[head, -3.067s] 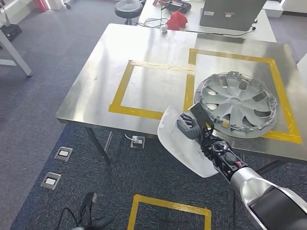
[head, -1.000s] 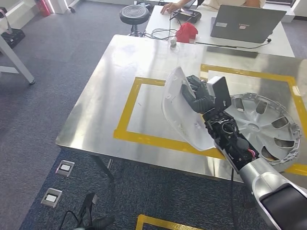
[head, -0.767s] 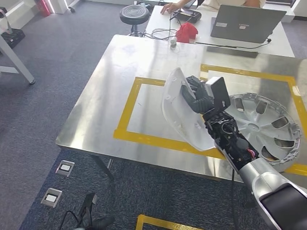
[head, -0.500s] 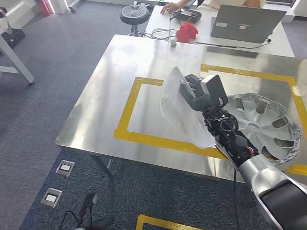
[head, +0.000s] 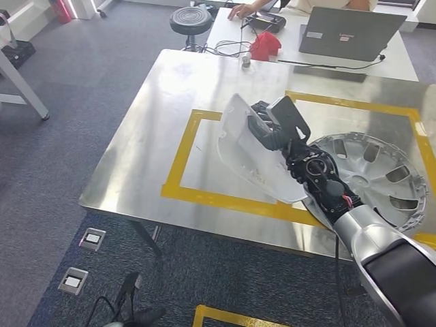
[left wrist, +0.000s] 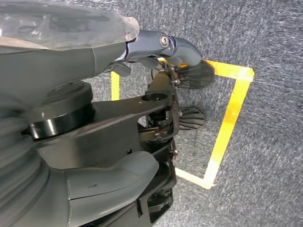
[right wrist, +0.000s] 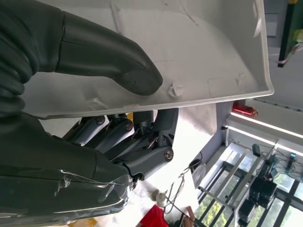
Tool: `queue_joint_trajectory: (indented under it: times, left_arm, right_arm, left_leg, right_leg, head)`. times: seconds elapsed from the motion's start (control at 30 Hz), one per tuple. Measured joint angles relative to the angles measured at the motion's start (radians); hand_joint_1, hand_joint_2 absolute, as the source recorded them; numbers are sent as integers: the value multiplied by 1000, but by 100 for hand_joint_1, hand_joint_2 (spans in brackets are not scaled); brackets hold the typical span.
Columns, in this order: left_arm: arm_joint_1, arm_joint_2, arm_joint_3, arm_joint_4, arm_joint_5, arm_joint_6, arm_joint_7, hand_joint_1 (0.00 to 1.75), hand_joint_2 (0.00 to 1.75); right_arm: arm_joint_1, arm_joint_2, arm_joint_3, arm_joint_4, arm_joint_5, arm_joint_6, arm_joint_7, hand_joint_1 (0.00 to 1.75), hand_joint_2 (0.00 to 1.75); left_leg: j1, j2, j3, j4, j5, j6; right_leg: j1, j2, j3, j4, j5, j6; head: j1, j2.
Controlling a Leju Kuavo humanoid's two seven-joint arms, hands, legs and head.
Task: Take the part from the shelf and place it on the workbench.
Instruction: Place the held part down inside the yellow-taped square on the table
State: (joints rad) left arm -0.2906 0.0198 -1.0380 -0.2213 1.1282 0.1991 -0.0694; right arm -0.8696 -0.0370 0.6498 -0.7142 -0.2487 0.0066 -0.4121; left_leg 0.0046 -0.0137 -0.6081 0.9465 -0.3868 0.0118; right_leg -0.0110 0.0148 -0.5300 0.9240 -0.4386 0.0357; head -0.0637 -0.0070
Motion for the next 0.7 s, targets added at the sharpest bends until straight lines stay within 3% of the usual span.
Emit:
queue_joint_trajectory:
  times: [0.7]
  left_arm:
    - [-26,-19,-28,0,-41,1,6,0,175]
  right_arm:
    - [-76,63,50,158,58,-35,53,175,175]
  left_leg:
    - [0,0,0,0,0,0]
  right_leg:
    - [0,0,0,0,0,0]
  head:
    - [0,0]
